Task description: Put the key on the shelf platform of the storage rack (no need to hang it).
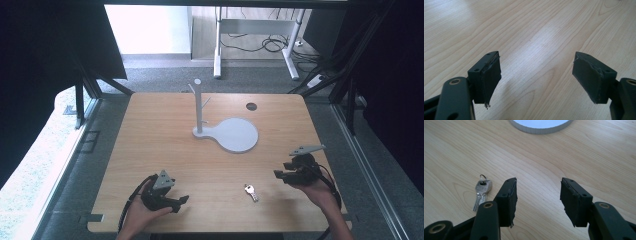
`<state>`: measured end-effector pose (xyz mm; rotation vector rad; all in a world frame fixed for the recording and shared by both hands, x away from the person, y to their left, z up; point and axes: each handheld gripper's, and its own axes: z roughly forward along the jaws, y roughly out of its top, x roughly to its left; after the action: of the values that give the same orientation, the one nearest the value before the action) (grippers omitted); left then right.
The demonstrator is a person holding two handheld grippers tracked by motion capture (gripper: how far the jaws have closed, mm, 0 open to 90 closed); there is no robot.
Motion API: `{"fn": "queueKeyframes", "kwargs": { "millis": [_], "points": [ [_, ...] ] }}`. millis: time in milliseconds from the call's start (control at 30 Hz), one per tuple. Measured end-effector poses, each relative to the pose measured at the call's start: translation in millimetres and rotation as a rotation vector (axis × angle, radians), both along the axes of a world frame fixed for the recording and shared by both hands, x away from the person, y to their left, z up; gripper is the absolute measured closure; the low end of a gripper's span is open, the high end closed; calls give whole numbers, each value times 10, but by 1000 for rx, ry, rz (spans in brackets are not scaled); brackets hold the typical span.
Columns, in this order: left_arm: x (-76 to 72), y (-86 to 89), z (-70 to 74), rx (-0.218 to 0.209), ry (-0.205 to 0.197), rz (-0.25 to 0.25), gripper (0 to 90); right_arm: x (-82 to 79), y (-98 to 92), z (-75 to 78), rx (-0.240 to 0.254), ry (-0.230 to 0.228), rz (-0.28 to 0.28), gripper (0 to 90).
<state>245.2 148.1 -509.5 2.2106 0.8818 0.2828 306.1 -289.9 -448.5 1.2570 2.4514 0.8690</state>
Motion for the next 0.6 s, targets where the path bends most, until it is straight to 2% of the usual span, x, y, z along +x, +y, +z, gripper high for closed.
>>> {"fn": "queueKeyframes", "kwargs": {
  "millis": [467,600],
  "points": [
    [2,45,23,-3,-2,12,231,64,175,-11,-25,21,55,489],
    [3,26,6,9,0,7,231,79,232,-19,-34,32,71,489]
  ]
}}
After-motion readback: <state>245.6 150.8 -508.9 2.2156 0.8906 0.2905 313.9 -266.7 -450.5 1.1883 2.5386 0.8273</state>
